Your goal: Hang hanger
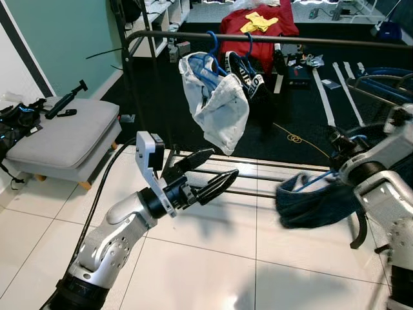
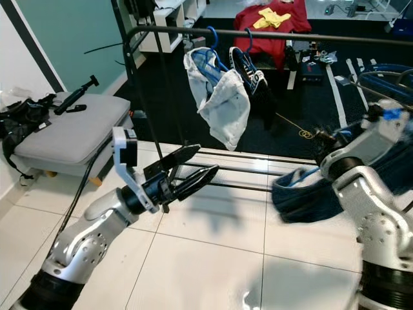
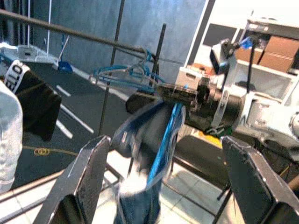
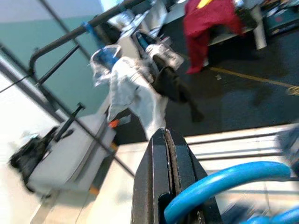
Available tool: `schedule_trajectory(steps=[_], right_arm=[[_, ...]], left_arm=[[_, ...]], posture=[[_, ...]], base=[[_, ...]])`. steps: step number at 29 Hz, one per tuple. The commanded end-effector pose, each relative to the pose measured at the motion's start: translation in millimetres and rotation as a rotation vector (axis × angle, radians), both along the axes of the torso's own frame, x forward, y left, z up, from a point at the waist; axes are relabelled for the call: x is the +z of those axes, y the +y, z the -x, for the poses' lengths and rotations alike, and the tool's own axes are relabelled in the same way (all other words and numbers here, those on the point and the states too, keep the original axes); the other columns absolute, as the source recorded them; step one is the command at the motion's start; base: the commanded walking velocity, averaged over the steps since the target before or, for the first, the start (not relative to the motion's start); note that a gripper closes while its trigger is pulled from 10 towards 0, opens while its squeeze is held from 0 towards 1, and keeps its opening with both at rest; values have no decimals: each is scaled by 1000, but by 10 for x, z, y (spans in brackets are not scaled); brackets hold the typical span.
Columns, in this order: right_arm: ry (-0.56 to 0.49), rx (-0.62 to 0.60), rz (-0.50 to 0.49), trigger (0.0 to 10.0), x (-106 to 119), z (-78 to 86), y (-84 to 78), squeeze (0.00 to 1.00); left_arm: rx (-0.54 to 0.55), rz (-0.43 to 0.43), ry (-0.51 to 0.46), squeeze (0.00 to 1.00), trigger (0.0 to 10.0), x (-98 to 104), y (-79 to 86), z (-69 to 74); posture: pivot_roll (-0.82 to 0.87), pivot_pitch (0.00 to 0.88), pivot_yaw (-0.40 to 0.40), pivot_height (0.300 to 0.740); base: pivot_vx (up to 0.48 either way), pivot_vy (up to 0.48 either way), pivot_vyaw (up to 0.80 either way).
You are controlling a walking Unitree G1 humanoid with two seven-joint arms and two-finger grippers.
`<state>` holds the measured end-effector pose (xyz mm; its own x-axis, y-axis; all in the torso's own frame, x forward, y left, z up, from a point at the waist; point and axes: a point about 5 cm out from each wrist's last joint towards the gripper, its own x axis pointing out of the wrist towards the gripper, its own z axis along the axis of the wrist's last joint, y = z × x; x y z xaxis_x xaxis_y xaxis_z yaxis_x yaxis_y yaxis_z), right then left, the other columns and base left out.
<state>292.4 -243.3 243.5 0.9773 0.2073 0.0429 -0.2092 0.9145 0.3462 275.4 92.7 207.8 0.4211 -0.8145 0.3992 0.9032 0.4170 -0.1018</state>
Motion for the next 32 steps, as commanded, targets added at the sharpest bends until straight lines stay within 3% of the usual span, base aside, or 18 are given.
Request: schedule_trajectory(steps=[1, 5, 7, 10, 12, 16, 20, 22, 23, 25, 27, 32], right_arm=[[-46, 133, 49, 0, 130, 74, 87, 0], [-32, 254, 126, 0, 169, 157, 51, 0], [-32, 254, 126, 0, 169, 157, 51, 0], [-53, 427, 217, 0, 198, 270, 34, 0], [-66, 473, 241, 0, 204, 294, 33, 0], [-76, 510, 258, 0, 210, 313, 36, 0], [-145, 699, 276, 0, 295, 423, 95, 0], [-145, 699, 276, 0, 295, 423, 95, 0], [-173, 767, 296, 0, 331, 470, 104, 0], [-173, 767, 296, 0, 331, 470, 104, 0], [-222, 842, 323, 0, 457, 539, 33, 0], [-272, 878, 343, 0, 605, 595, -46, 0]], left_arm=[[16, -28, 16, 0, 10000, -47, 92, -15], [14, -49, 10, 0, 10000, -51, 114, -27], [14, -49, 10, 0, 10000, -51, 114, -27], [-1, -56, 4, 0, 10000, -42, 98, -21], [-2, -55, 2, 0, 10000, -36, 98, -24], [-1, -54, 2, 0, 10000, -31, 99, -29], [-13, -47, 4, 0, 10000, -28, 85, -21], [-13, -47, 4, 0, 10000, -28, 85, -21], [-35, -46, 7, 0, 10000, -29, 68, -6], [-35, -46, 7, 0, 10000, -29, 68, -6], [-110, -74, 7, 0, 10000, -42, 43, 44], [-173, -110, 10, 0, 10000, -61, 33, 92]], posture=[[-84, 114, 57, 740], [-86, 115, 54, 740], [-86, 115, 54, 740], [-83, 110, 49, 740], [-83, 110, 49, 740], [-80, 109, 46, 740], [-76, 107, 43, 740], [-76, 107, 43, 740], [-76, 105, 43, 740], [-76, 105, 43, 740], [-77, 103, 43, 740], [-77, 99, 49, 740]], base=[[0, 0, 0], [0, 0, 0], [0, 0, 0], [0, 0, 0], [0, 0, 0], [0, 0, 0], [0, 0, 0], [0, 0, 0], [0, 0, 0], [0, 0, 0], [0, 0, 0], [0, 0, 0]])
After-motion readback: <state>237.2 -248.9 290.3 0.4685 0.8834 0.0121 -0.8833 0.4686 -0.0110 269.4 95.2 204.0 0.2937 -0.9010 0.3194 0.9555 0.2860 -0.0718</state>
